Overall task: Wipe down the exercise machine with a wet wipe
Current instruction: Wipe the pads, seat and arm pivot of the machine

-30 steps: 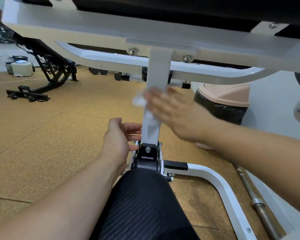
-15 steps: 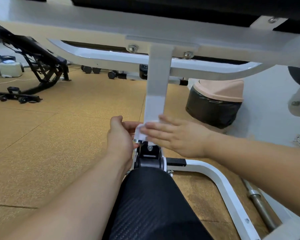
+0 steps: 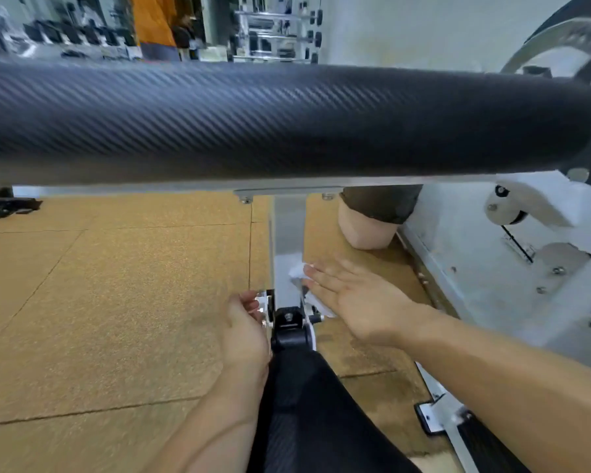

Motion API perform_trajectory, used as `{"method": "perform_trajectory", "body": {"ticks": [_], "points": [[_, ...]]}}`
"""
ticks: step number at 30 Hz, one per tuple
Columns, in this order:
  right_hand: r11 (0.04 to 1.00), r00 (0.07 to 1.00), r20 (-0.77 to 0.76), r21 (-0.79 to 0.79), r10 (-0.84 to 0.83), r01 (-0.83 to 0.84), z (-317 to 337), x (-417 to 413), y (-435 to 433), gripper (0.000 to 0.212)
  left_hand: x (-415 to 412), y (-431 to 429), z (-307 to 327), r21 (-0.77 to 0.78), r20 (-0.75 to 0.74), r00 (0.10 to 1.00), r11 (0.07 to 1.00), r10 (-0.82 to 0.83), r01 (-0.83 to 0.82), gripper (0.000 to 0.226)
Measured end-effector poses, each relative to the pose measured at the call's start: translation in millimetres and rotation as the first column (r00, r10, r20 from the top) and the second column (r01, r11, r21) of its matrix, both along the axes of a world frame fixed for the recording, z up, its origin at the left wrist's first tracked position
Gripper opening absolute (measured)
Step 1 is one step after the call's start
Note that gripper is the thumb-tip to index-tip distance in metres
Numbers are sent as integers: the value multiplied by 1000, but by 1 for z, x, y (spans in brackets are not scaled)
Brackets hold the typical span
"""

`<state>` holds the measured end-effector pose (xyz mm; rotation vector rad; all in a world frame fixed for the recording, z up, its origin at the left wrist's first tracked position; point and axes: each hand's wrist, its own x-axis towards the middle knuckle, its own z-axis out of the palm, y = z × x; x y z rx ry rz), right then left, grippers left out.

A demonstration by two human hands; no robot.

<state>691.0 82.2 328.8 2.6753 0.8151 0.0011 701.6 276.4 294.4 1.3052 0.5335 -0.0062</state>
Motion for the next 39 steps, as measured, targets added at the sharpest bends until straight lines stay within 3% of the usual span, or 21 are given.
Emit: {"method": "perform_trajectory", "body": {"ticks": [2, 5, 8, 11, 14, 17, 20, 23, 28, 32, 39], "points": [[977, 958, -203, 28, -204, 214, 28, -23, 12, 74, -20, 6, 36, 95, -2, 998, 994, -59, 59, 35], [883, 910, -310, 293, -275, 366, 67, -53, 27, 74, -52, 10, 93, 265, 46, 973, 942, -227, 207, 29], [704, 834, -440, 473, -333, 530, 113, -90, 32, 68, -79, 11, 153, 380, 32, 931, 866, -362, 324, 27], [434, 732, -578, 591, -361, 680, 159, -123, 24, 59, -100, 14, 206, 490, -46, 878, 755, -476, 435, 21], [231, 673, -654, 636, -347, 737, 197, -146, 10, 55, -119, 20, 250, 581, -68, 855, 676, -514, 453, 23], [147, 714, -608, 717, -347, 681, 236, -154, -3, 60, -129, 26, 281, 664, -43, 851, 621, -524, 415, 23], [174, 766, -474, 790, -436, 588, 267, -146, -8, 61, -128, 38, 298, 759, -46, 846, 532, -531, 375, 32], [317, 792, -336, 782, -510, 536, 280, -120, 0, 69, -112, 55, 308, 852, -16, 841, 433, -542, 295, 35], [601, 808, -279, 553, -519, 577, 249, -70, 39, 90, -49, 107, 307, 998, 41, 819, 64, -572, -5, 49], [712, 843, -179, 465, -507, 527, 234, -47, 87, 99, -1, 148, 309, 992, -109, 792, -122, -601, 44, 59], [809, 887, -50, 388, -459, 441, 218, -16, 188, 94, 43, 209, 286, 981, -140, 690, -194, -710, 0, 62]]}}
